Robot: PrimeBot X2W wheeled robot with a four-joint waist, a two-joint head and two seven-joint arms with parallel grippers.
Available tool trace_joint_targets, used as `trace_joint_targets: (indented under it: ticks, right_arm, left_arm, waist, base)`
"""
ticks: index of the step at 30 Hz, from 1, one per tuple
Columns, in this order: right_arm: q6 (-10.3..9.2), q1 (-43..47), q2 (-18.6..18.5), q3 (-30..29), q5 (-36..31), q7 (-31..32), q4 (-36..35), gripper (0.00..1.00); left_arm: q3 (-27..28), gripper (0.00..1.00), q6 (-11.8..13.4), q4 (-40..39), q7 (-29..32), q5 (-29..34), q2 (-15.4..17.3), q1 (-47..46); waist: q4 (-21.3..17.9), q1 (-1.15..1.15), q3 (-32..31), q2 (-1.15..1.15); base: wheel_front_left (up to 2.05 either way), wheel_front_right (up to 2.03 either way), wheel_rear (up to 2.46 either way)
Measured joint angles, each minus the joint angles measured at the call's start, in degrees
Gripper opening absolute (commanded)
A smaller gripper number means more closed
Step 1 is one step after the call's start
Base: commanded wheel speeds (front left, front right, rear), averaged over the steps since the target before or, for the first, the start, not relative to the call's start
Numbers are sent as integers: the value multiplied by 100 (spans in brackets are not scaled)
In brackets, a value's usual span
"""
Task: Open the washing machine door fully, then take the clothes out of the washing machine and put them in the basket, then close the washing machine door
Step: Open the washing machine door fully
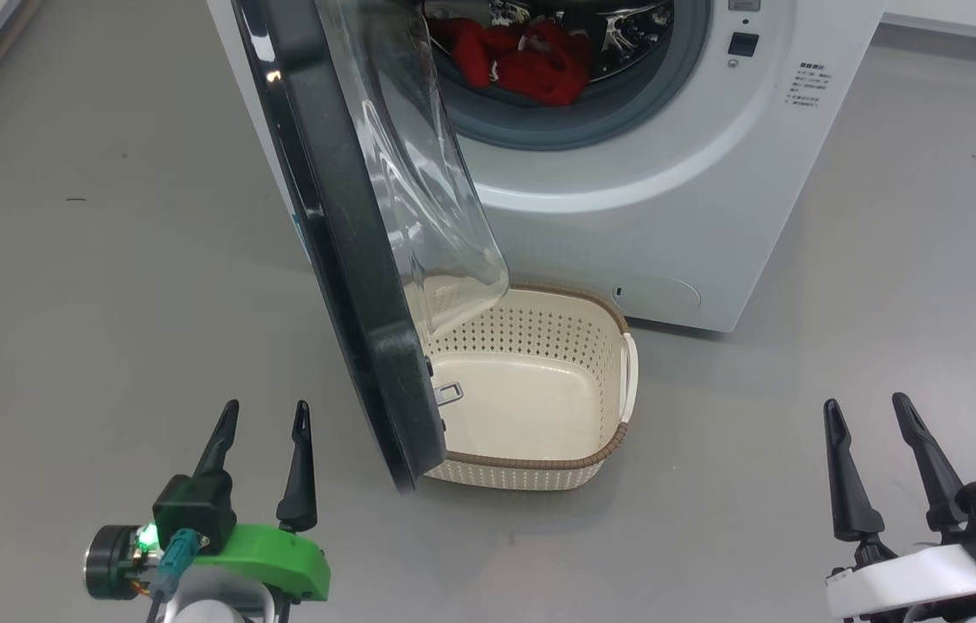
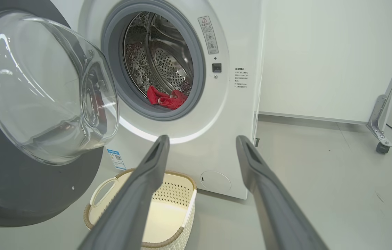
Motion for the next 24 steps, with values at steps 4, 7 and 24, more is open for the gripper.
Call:
trace_joint_targets:
  ticks: [4,7,24]
  right_arm:
    - [47,48,89,-43,-68,0,-9,100]
    - [99,48,147,-66,-130,0,-23,100]
    - [298,82,330,-297,-357,0,-42,100]
  left_arm:
    - [5,100,0,9,0,-1,0,0]
    - [8,100,0,20,0,-5,0,0]
    - [-14,0,0,52,0,-79,0,0]
  waist:
    - [0,0,6,0]
    - [-3,0,6,0]
    - [-30,0,16,0]
  base:
    - [0,0,0]
    - [0,0,0]
    - [0,0,0]
